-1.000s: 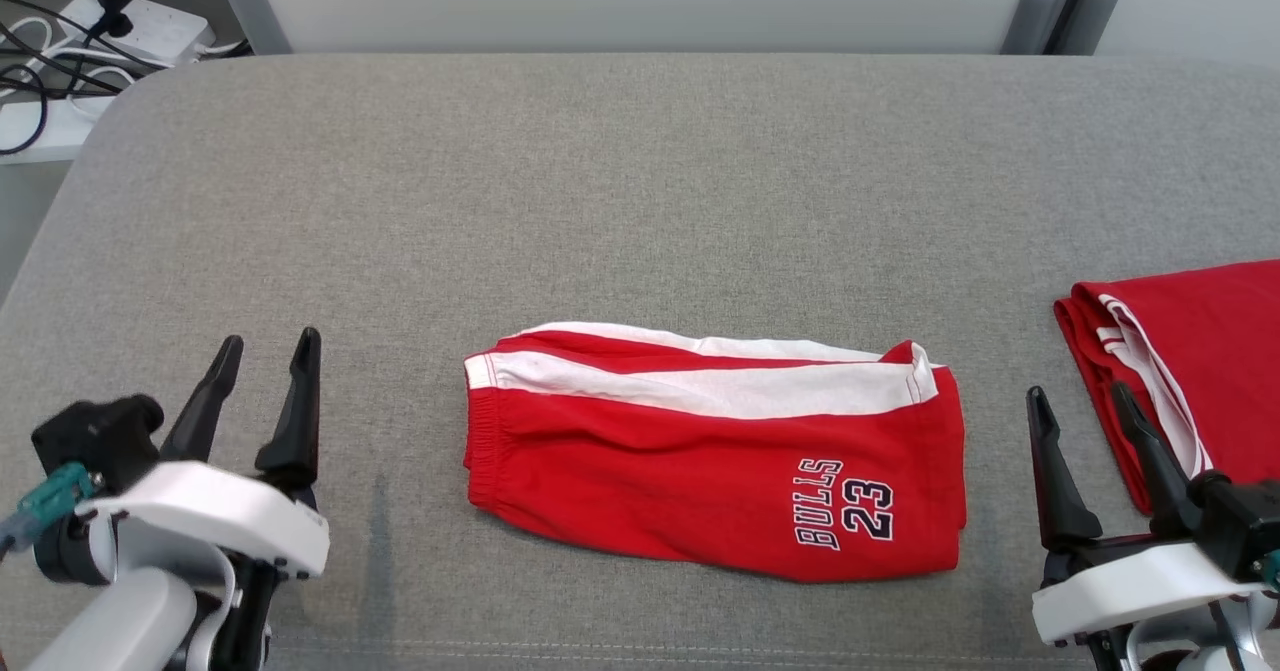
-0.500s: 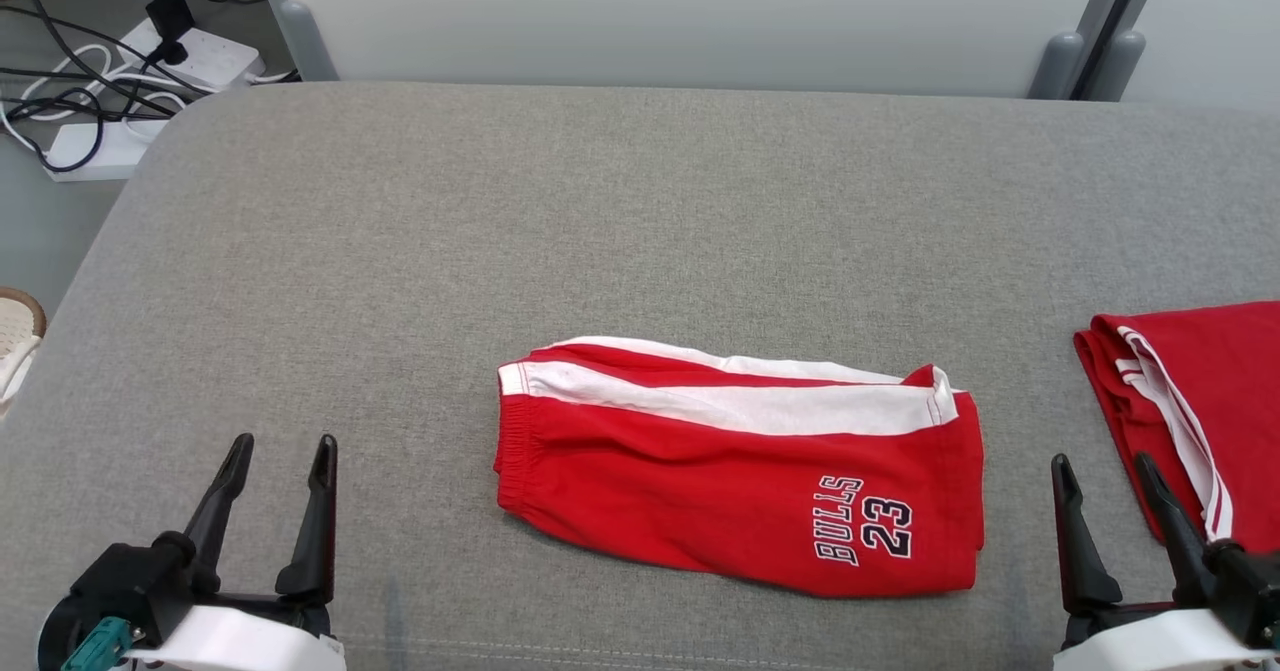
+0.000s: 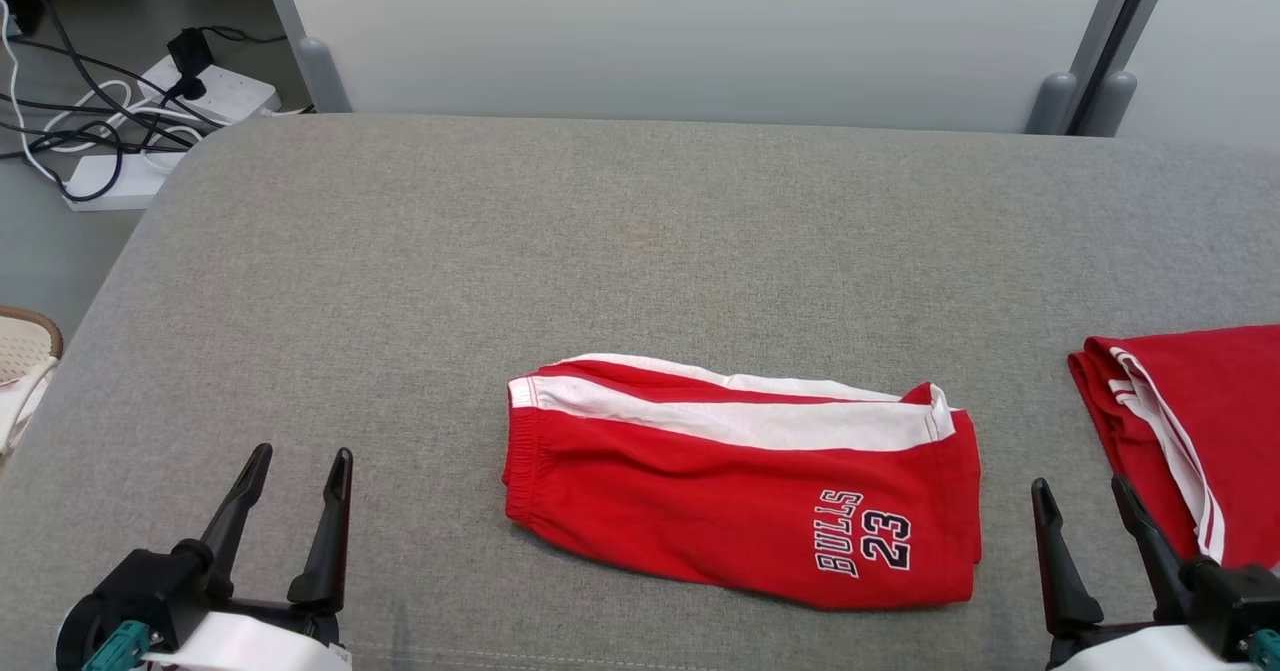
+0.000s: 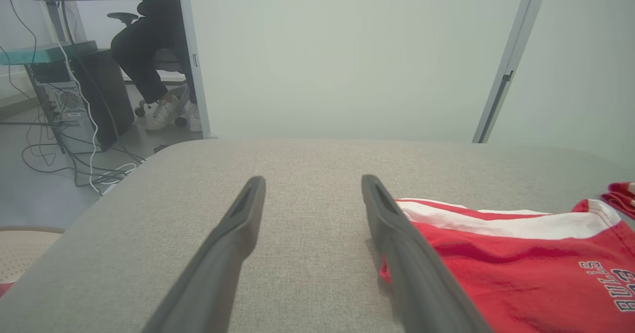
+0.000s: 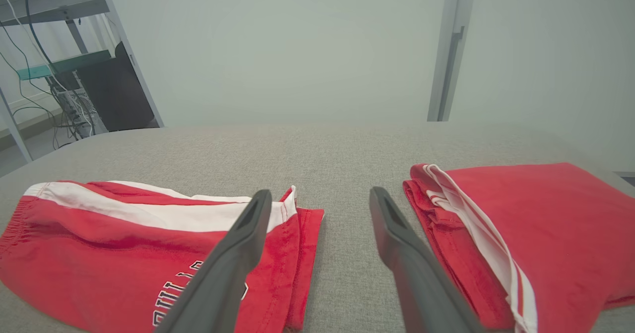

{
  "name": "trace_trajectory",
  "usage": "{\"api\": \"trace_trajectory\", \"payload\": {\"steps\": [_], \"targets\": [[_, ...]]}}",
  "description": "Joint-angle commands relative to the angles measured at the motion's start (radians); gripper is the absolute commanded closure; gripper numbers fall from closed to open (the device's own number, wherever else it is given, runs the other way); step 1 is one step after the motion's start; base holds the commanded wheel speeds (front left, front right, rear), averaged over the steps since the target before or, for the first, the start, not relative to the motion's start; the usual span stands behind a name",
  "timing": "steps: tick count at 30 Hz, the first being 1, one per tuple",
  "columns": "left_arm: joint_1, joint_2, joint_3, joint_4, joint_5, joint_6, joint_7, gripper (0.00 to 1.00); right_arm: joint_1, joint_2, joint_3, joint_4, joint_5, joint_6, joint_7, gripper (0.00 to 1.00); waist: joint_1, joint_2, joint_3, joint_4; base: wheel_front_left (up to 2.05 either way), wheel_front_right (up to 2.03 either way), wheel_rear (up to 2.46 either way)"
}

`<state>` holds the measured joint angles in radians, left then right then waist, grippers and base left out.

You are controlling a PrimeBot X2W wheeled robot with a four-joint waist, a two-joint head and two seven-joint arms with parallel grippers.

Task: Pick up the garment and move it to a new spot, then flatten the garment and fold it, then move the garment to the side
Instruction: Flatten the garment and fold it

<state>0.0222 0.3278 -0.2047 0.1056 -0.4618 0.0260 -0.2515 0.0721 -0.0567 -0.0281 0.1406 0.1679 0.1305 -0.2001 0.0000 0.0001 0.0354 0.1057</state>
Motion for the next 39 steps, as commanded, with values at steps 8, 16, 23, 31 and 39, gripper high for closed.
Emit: {"api": "trace_trajectory", "payload": {"steps": [8,16,23,31,39], "targets": [[-0.057,-0.006,0.051,0.009,0.033,-0.034,-0.010,0.00,-0.036,-0.024,0.026,0.016,0.022,0.000,0.018,0.00,0.0000,-0.0001,-0.006,0.022,0.00,0.00,0.00],[-0.083,-0.027,0.040,0.027,0.053,-0.051,-0.010,0.00,-0.122,-0.065,0.066,0.168,0.074,0.000,0.060,0.00,0.0000,-0.0001,-0.008,0.070,0.00,0.00,0.00],[-0.102,-0.035,0.032,0.044,0.069,-0.062,-0.010,0.00,-0.212,-0.081,0.111,0.403,0.138,0.000,0.093,0.00,0.0000,-0.0001,-0.004,0.138,0.00,0.00,0.00],[-0.109,-0.046,0.029,0.055,0.073,-0.074,-0.010,0.00,-0.304,-0.066,0.124,0.621,0.196,0.000,0.090,0.00,0.0000,-0.0001,0.002,0.186,0.00,0.00,0.00],[-0.108,-0.042,0.036,0.059,0.075,-0.076,-0.010,0.00,-0.360,-0.052,0.166,0.724,0.305,0.000,0.096,1.00,0.0000,-0.0001,0.007,0.169,0.00,0.00,0.00]]}}
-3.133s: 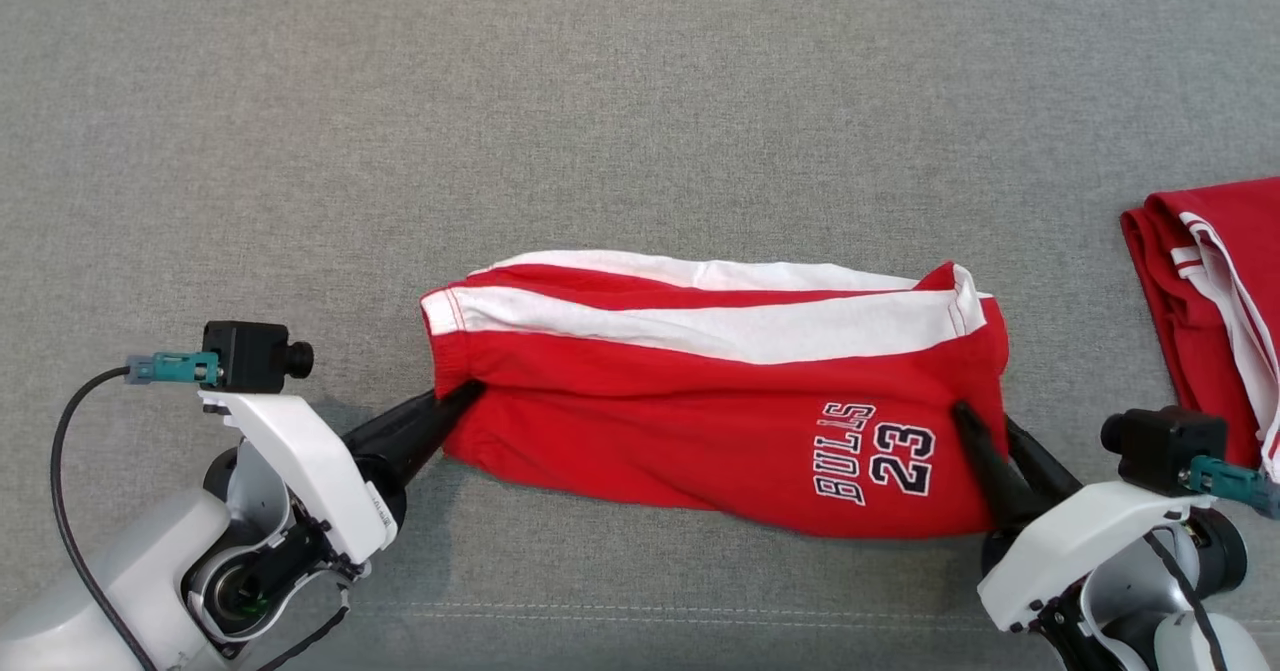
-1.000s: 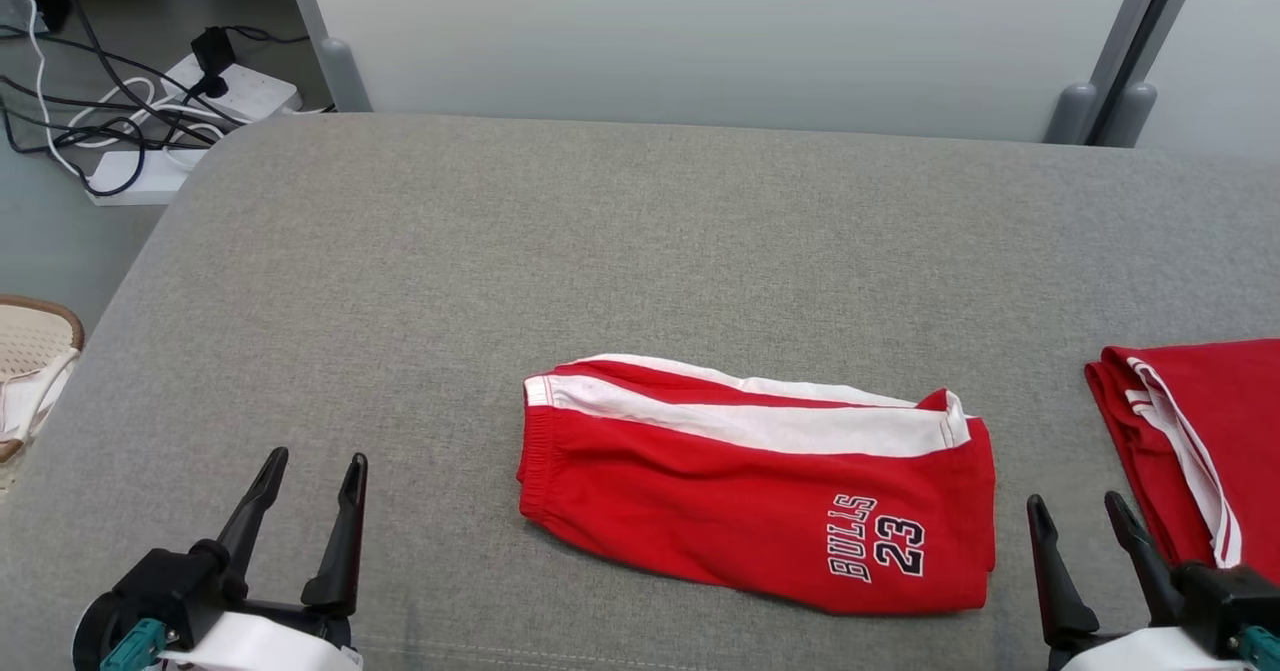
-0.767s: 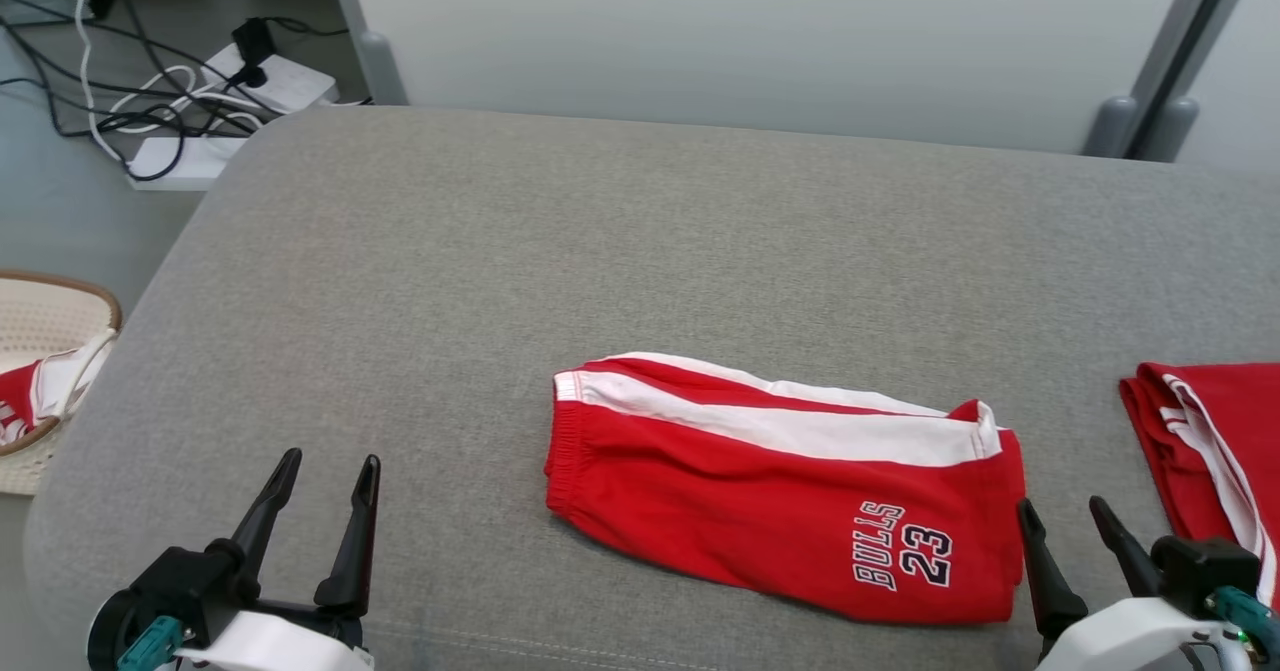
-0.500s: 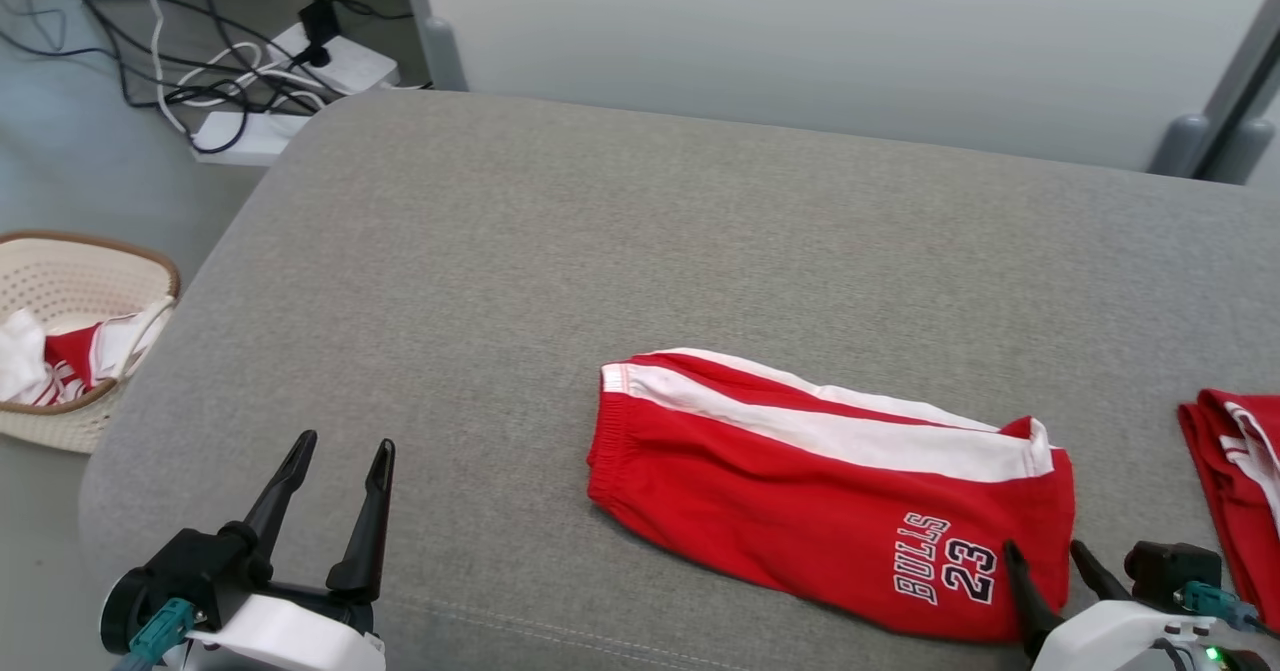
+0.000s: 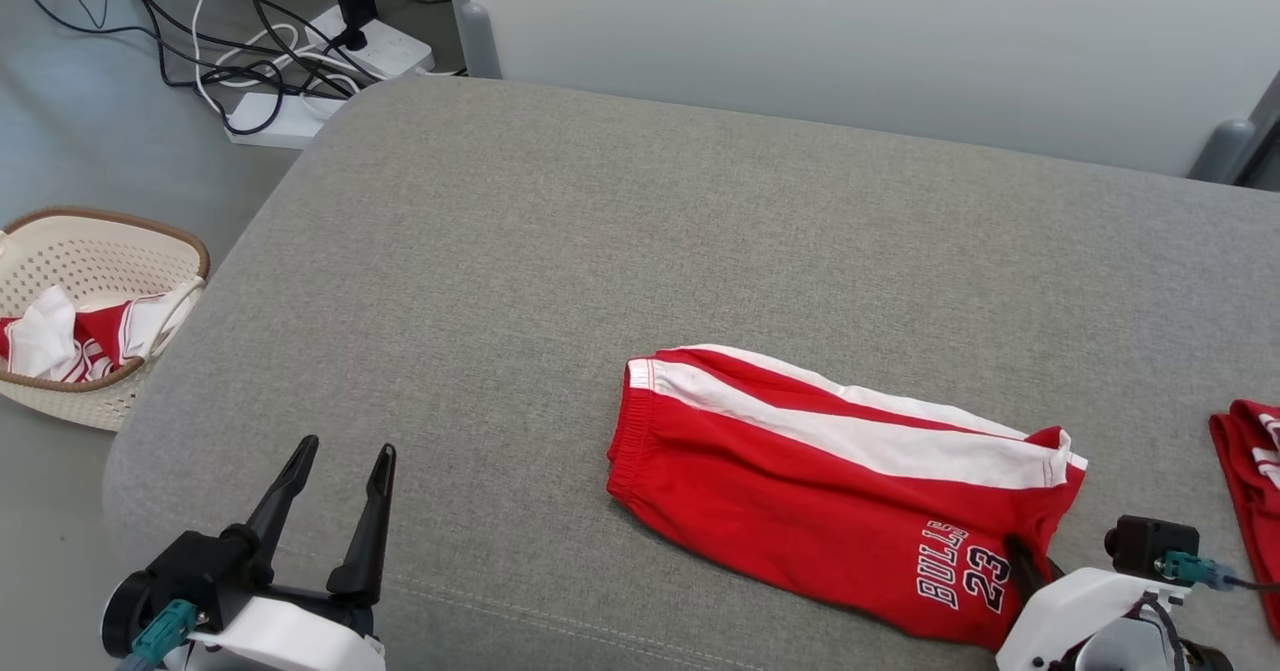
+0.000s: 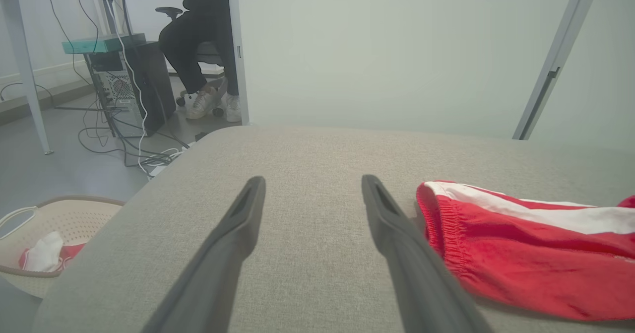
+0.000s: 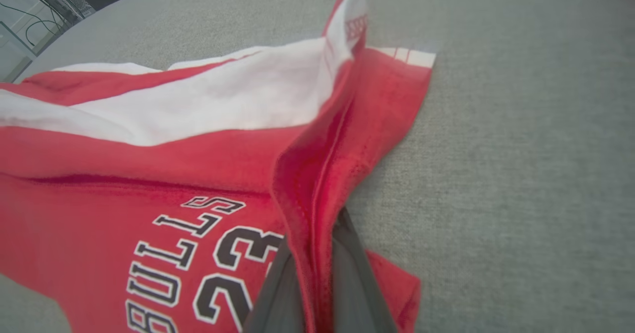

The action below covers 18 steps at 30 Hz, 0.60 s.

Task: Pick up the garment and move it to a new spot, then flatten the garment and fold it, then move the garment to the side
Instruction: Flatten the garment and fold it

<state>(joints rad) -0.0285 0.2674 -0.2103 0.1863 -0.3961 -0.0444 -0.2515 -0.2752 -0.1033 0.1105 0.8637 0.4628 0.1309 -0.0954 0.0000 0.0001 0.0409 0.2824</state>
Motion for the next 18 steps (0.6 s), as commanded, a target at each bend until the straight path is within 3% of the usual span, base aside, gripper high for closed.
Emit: {"api": "trace_trajectory", "payload": {"steps": [1,12,17,18], "targets": [[-0.058,0.019,0.042,-0.021,0.008,-0.006,-0.010,0.00,-0.014,-0.009,0.029,0.006,0.023,0.000,-0.014,1.00,0.0000,-0.0001,0.002,-0.014,0.00,0.00,0.00],[-0.074,0.018,0.040,-0.009,0.005,-0.019,-0.010,0.00,0.046,-0.087,-0.023,-0.004,0.132,0.000,-0.095,1.00,0.0000,-0.0001,0.020,-0.108,0.00,0.00,0.00],[-0.079,0.020,0.044,-0.006,0.006,-0.021,-0.010,0.00,0.022,-0.079,0.015,-0.091,0.138,0.000,-0.098,1.00,0.0000,-0.0001,0.024,-0.139,0.00,0.00,0.00],[-0.081,0.021,0.044,-0.005,0.006,-0.021,-0.010,0.00,0.004,-0.062,0.050,-0.181,0.145,0.000,-0.098,1.00,0.0000,-0.0001,0.026,-0.148,0.00,0.00,0.00]]}}
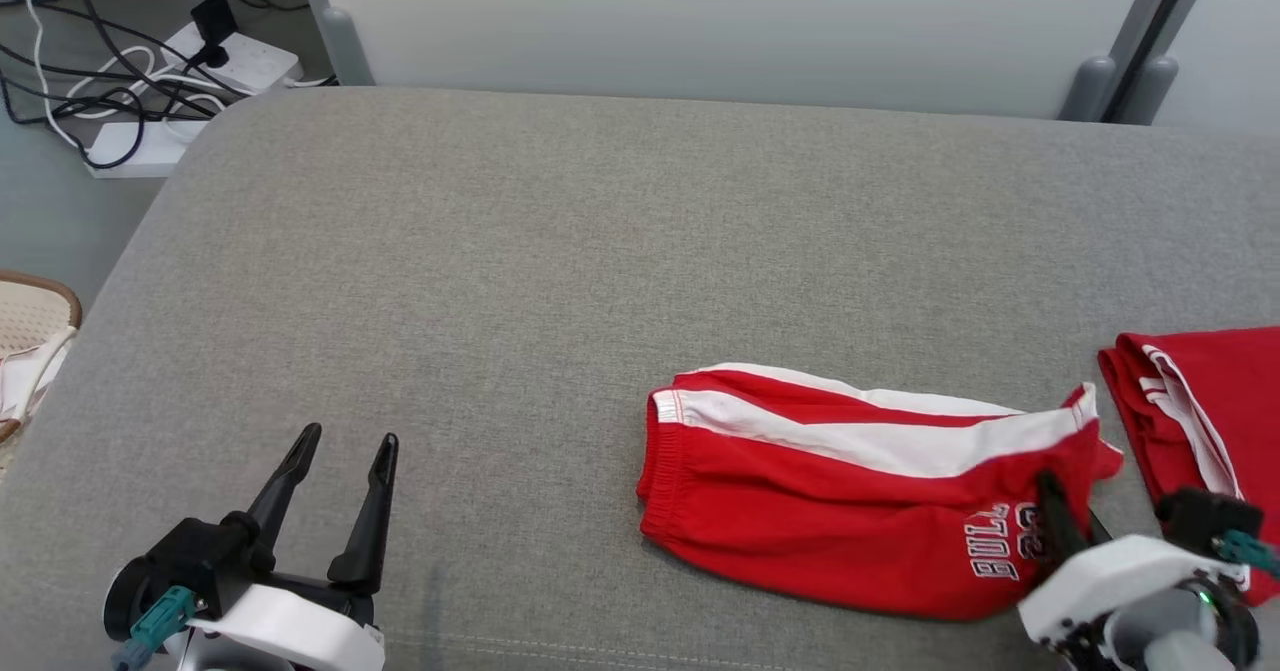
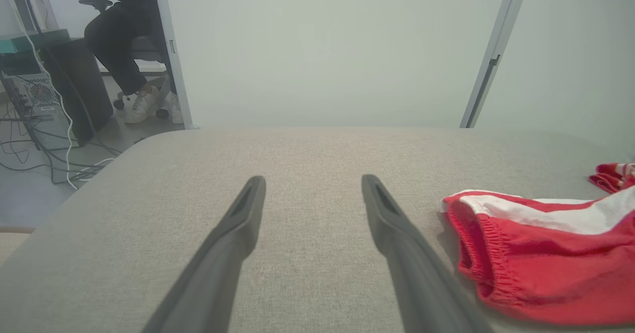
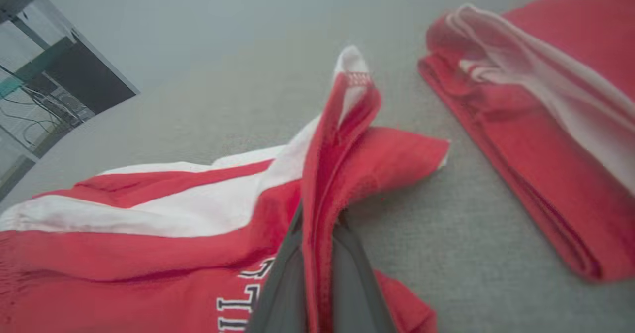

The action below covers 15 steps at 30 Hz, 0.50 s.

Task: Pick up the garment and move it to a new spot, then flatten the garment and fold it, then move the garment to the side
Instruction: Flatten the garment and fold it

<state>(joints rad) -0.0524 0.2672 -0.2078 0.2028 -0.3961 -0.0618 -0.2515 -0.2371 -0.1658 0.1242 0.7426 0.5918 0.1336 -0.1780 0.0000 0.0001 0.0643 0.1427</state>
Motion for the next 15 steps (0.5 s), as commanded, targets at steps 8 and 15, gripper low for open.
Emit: {"api": "trace_trajectory", "payload": {"steps": [8,15], "targets": [[-0.072,0.022,0.038,-0.021,0.006,-0.010,-0.010,0.00,-0.087,0.081,0.209,-0.409,0.014,-0.003,0.084,1.00,0.0000,-0.0001,0.020,-0.004,0.00,0.00,0.00],[-0.102,0.000,0.015,-0.003,0.006,-0.024,-0.010,0.00,-0.159,0.114,0.342,-0.382,-0.007,-0.003,0.145,1.00,0.0000,-0.0001,0.039,0.058,0.00,0.00,0.00]]}}
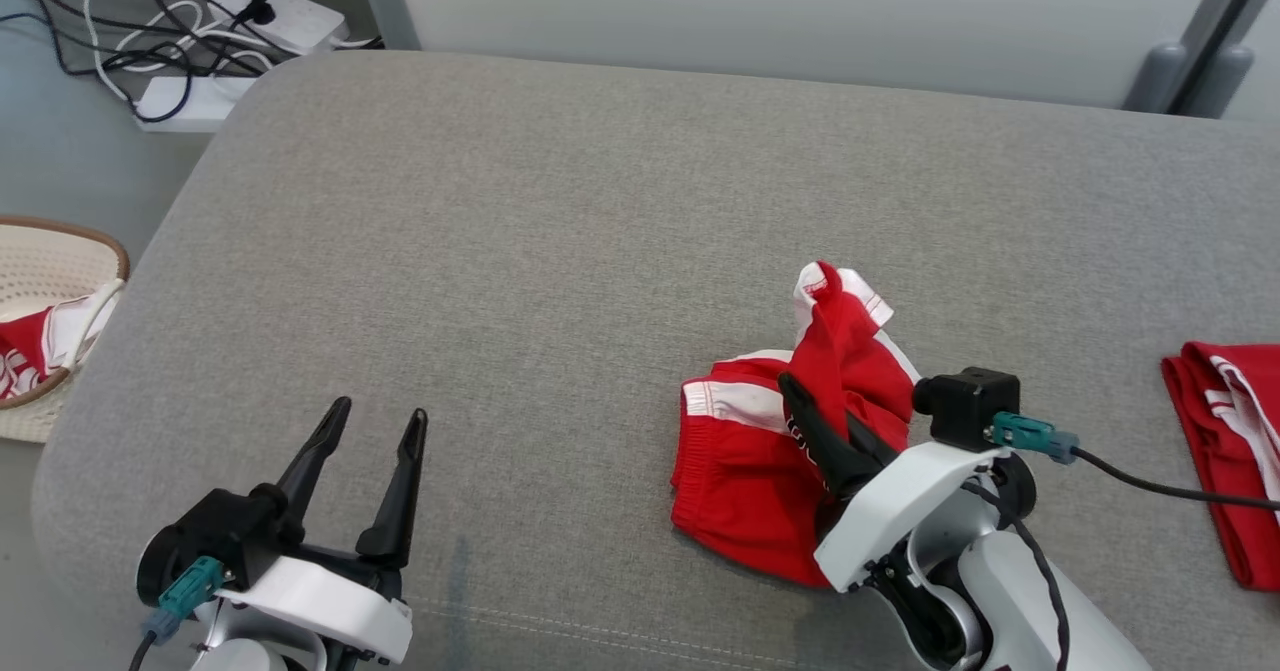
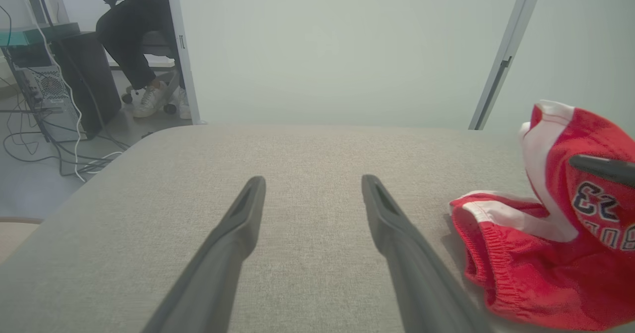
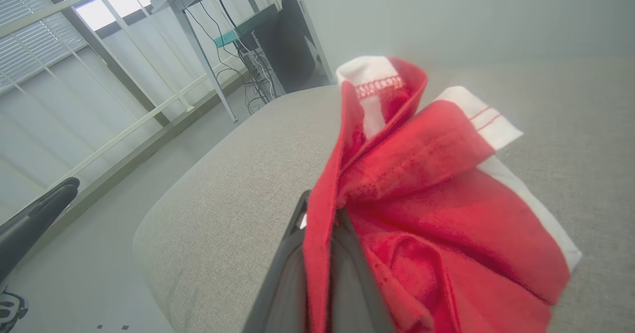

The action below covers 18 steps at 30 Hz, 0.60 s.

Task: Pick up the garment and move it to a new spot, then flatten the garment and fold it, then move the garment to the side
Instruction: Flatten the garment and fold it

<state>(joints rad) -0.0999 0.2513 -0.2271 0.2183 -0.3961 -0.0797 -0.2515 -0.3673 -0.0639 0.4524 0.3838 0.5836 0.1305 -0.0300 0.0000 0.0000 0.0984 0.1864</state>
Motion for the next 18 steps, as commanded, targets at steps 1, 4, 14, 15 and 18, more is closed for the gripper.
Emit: {"api": "trace_trajectory", "payload": {"steps": [1,4,14,15,18], "targets": [[-0.060,0.012,0.028,-0.015,0.008,-0.009,-0.010,0.00,-0.035,0.013,0.032,-0.007,0.016,0.000,-0.010,1.00,0.0000,0.0000,0.007,0.025,0.00,0.00,0.00],[-0.072,0.002,0.021,-0.010,0.012,-0.013,-0.010,0.00,-0.057,0.013,0.091,0.036,0.065,0.000,-0.029,0.67,0.0000,0.0000,0.016,0.047,0.00,0.00,0.00],[-0.071,0.005,0.060,0.000,0.016,-0.016,-0.010,0.00,-0.120,0.014,0.183,0.027,0.111,0.000,-0.153,0.00,0.0000,0.0000,0.025,0.014,0.00,0.00,0.00],[-0.069,0.006,0.064,0.000,0.016,-0.016,-0.010,0.00,-0.113,0.011,0.173,0.006,0.106,0.000,-0.159,0.00,0.0000,0.0000,0.024,0.008,0.00,0.00,0.00],[-0.066,0.009,0.076,-0.003,0.019,-0.016,-0.010,0.00,-0.074,-0.040,0.169,-0.068,0.101,0.000,-0.124,0.00,0.0000,0.0000,0.018,-0.005,0.00,0.00,0.00]]}}
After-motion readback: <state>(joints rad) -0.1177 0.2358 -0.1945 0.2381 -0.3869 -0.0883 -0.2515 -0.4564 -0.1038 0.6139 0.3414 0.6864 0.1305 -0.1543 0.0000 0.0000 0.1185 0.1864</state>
